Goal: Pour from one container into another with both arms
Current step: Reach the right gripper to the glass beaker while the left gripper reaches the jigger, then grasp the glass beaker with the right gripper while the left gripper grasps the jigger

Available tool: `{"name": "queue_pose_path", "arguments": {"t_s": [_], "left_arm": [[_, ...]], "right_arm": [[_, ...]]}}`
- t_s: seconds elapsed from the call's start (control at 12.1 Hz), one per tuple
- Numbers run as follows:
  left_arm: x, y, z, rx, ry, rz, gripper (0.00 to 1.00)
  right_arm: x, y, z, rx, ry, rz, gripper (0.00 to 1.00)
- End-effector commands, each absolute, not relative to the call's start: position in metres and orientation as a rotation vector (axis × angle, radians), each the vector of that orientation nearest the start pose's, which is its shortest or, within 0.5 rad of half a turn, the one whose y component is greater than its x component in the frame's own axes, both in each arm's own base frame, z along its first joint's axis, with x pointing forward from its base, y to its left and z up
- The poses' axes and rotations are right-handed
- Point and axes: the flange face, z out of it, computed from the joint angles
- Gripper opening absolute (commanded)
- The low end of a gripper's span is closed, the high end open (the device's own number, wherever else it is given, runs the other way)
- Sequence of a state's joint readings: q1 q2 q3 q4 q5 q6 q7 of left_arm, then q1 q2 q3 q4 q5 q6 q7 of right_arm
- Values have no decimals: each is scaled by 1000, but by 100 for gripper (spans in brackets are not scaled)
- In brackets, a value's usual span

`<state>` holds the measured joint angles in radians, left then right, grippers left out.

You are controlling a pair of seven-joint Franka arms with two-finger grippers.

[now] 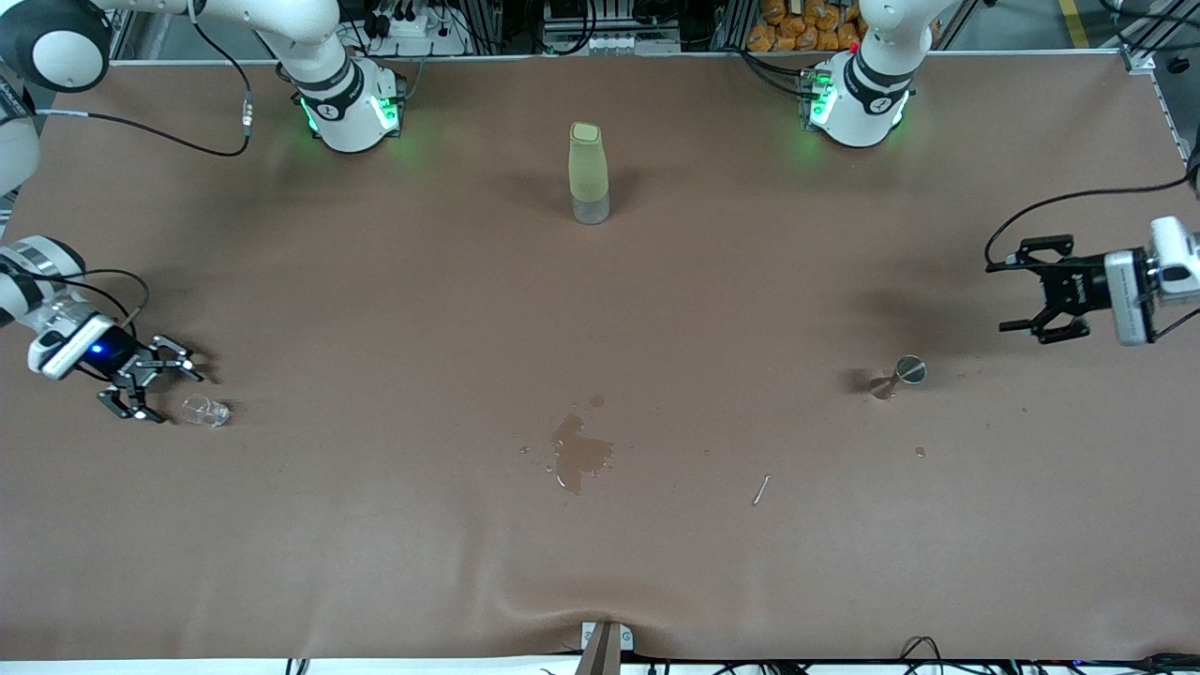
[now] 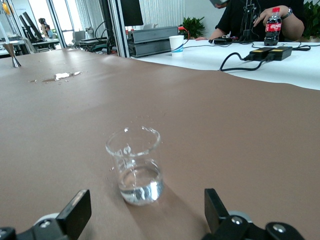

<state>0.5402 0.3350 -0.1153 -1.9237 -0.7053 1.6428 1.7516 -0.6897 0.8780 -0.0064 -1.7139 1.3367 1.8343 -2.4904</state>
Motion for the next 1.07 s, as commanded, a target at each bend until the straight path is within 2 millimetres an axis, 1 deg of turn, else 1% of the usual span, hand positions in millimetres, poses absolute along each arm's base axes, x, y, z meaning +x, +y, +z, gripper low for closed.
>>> {"name": "queue_pose_path", "arguments": {"t_s": [0.0, 0.17, 0.33, 0.5, 0.66, 0.74, 0.83, 0.91, 0.99], "left_arm": [[543, 188, 266, 1808, -1193, 524, 100], [543, 187, 253, 1750, -1253, 579, 100], [546, 178, 226, 1654, -1287, 699, 100], [551, 175, 208, 1591, -1335, 779, 100], [559, 174, 187, 1523, -1395, 847, 100], [561, 175, 182, 1508, -1407, 870, 100], [561, 173, 178, 1488, -1423, 900, 100], [564, 173, 172, 1463, -1439, 946, 97], [566, 170, 163, 1429, -1456, 1004, 91]], "right_arm": [[526, -318, 82, -1993, -907, -1381, 100], [532, -311, 83, -1988, -891, -1402, 100], [534, -307, 78, -1985, -892, -1395, 100], [532, -305, 72, -1984, -884, -1389, 100], [538, -296, 68, -1973, -880, -1427, 100], [538, -292, 63, -1967, -894, -1446, 100], [541, -288, 61, -1964, -887, -1457, 100], [543, -285, 61, -1960, -889, -1456, 100], [546, -281, 62, -1956, -888, -1461, 100]]}}
